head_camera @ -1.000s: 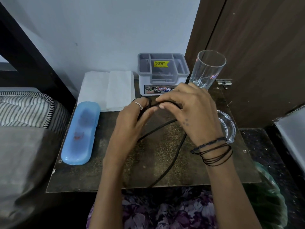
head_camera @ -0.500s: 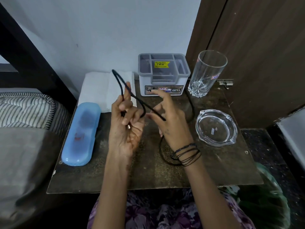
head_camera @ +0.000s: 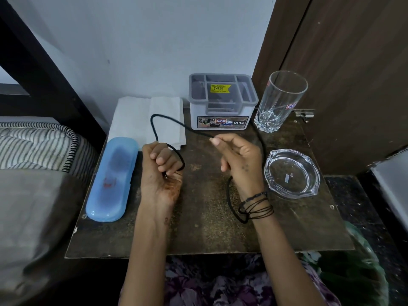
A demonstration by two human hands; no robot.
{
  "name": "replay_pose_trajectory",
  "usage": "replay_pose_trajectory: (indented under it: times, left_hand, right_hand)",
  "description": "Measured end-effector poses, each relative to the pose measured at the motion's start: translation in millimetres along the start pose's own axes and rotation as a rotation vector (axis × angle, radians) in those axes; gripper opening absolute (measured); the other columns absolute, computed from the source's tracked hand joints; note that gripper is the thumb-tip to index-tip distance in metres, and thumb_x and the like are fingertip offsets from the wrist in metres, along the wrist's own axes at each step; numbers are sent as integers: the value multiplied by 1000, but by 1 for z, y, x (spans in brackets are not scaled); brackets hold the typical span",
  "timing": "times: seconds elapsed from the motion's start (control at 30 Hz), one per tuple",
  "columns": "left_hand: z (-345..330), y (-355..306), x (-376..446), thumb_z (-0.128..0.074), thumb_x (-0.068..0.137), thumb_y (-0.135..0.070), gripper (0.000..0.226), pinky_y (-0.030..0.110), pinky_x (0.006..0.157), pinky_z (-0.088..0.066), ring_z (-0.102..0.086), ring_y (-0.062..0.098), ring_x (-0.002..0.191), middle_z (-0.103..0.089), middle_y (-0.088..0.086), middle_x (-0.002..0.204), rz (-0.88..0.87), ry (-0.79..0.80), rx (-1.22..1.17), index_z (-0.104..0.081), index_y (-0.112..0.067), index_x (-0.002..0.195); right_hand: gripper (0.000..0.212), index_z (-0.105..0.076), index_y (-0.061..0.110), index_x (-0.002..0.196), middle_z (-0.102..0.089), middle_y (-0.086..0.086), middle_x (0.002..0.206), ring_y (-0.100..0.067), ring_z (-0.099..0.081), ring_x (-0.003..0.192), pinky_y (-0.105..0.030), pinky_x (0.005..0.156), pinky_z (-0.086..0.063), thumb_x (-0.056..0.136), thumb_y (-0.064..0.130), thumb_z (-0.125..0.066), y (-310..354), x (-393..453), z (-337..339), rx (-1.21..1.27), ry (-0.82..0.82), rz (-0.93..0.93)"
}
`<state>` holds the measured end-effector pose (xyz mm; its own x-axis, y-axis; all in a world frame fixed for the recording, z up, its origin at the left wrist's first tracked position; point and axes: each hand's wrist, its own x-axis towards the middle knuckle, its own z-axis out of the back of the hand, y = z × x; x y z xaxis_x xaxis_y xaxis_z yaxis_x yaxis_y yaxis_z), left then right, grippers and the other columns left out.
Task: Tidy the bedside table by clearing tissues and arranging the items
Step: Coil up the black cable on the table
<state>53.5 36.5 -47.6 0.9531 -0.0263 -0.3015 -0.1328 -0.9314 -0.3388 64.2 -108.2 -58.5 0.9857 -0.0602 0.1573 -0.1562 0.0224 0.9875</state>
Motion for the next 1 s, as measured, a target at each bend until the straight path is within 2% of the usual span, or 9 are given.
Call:
replay_pose_trajectory:
  times: [0.07, 0.13, 0.33, 0.47, 0.53, 0.6, 0.7, 0.83, 1.0]
  left_hand:
    - [0, 1, -1, -24, 96, -18, 60, 17, 27, -24, -33, 8, 22, -36, -5, 28, 23, 73, 6, -40, -21, 38]
    - [0, 2, -3, -29, 92, -17, 54, 17, 28, -27, -35, 8, 23, -38, -5, 28, -6, 114, -21, -44, -21, 40]
    - [1, -3, -7, -43, 87, -23, 30, 14, 37, -29, -38, 7, 33, -62, -17, 49, -130, 102, -100, -73, -23, 84]
    - [-3, -2, -3, -27, 101, -20, 38, 8, 44, -41, -54, -1, 50, -68, -15, 112, -192, 68, -170, -49, -8, 130]
    - [-4, -1, -2, -28, 101, -20, 38, 7, 53, -46, -64, -2, 87, -53, -10, 136, -249, 14, -67, -43, -9, 133]
    - [-4, 2, 1, -27, 101, -20, 33, 8, 62, -49, -61, -2, 105, -46, -7, 144, -338, -69, 106, -43, -14, 130]
    - [-4, 8, 4, -29, 101, -16, 31, 15, 78, -52, -67, 1, 94, -38, -11, 148, -494, -85, 446, -37, -18, 131]
    - [6, 16, 2, -28, 102, -14, 38, 25, 86, -51, -69, 7, 89, -68, -34, 95, -634, 84, 1233, -45, -22, 135]
    - [-2, 23, -3, -34, 97, -34, 31, 18, 54, -43, -55, 0, 50, -66, -7, 61, -570, 223, 1439, -61, -48, 93]
  right_hand:
    - [13, -67, 22, 78, -58, -19, 53, -4, -41, 35, -18, 50, -37, 89, 21, -60, -3, -1, 1, -202, -61, -7]
    - [16, -68, 22, 80, -54, -1, 42, -5, -46, 36, -19, 52, -41, 91, 26, -56, -5, -1, 3, -449, -20, 2]
    - [21, -68, 23, 84, -61, 5, 53, 2, -50, 45, -23, 55, -40, 93, 28, -51, 1, -1, 6, -806, 362, -36]
    - [19, -72, 25, 86, -58, 9, 51, 4, -48, 41, -14, 50, -36, 90, 32, -55, 15, -1, 11, -814, 599, -52]
    - [16, -73, 27, 86, -55, 9, 48, 4, -47, 40, -8, 45, -33, 89, 32, -58, 23, -1, 14, -757, 690, -49]
    - [14, -74, 27, 86, -53, 10, 43, 1, -47, 40, -8, 48, -35, 86, 33, -62, 33, -2, 18, -687, 732, -36]
    - [12, -76, 23, 87, -55, 21, 43, 3, -50, 43, -8, 49, -37, 83, 30, -67, 48, -1, 23, -597, 731, -16]
    - [11, -76, 23, 90, -73, 11, 73, -6, -60, 56, -24, 53, -46, 81, 23, -69, 62, -3, 31, -575, 682, 47]
    - [17, -75, 22, 90, -63, 10, 66, -1, -49, 52, -9, 51, -35, 82, 12, -65, 62, 0, 40, -616, 436, 210]
